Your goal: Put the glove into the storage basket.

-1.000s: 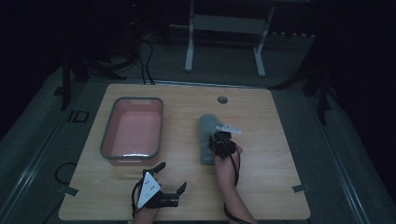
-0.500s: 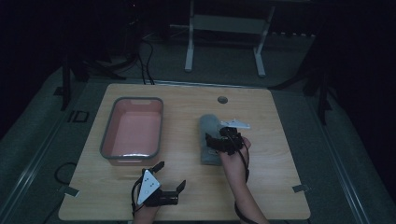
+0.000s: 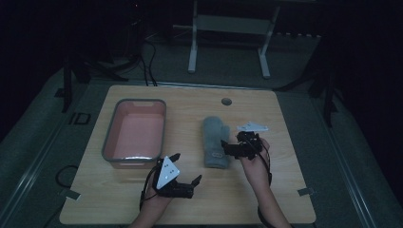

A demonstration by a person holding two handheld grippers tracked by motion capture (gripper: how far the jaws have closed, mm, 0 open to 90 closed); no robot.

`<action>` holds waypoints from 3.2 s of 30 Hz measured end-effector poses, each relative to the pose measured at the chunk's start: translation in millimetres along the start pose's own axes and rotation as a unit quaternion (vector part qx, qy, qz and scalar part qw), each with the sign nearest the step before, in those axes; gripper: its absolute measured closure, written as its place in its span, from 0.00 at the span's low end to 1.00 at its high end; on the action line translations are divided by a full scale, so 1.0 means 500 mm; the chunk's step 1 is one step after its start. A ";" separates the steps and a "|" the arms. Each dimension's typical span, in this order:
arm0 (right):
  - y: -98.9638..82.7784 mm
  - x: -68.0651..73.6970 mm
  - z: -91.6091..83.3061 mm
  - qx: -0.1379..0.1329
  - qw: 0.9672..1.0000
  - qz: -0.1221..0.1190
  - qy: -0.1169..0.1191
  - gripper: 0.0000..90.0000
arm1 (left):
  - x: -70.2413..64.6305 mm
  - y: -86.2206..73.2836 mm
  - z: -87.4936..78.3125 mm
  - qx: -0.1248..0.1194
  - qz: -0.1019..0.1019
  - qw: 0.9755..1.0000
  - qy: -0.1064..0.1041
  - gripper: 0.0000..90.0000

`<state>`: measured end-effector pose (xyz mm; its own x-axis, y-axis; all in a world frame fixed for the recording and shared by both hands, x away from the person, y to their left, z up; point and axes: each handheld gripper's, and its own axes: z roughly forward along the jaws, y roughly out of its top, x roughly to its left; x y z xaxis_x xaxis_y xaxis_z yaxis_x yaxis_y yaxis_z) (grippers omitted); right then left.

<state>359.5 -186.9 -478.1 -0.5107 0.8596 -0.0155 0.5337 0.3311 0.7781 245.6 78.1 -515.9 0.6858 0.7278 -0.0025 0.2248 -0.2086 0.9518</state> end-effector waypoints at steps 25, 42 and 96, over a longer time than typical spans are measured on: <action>0.007 -0.075 0.049 0.043 0.997 0.056 0.035 0.43 | 0.091 0.113 0.167 0.112 -0.103 0.988 -0.020 0.09; -0.019 -0.071 0.139 0.114 0.985 0.102 0.075 0.45 | 0.130 0.058 0.292 0.219 -0.187 0.957 -0.022 0.24; 0.088 0.009 0.053 0.063 0.988 0.087 0.110 0.91 | 0.163 0.169 0.198 0.181 -0.185 0.963 -0.069 0.90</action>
<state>398.7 -158.2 -460.5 -0.5303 0.8073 0.2590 0.6985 0.2429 0.6731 389.3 55.1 -466.0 0.5919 0.7079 -0.3853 0.6811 -0.1838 0.7088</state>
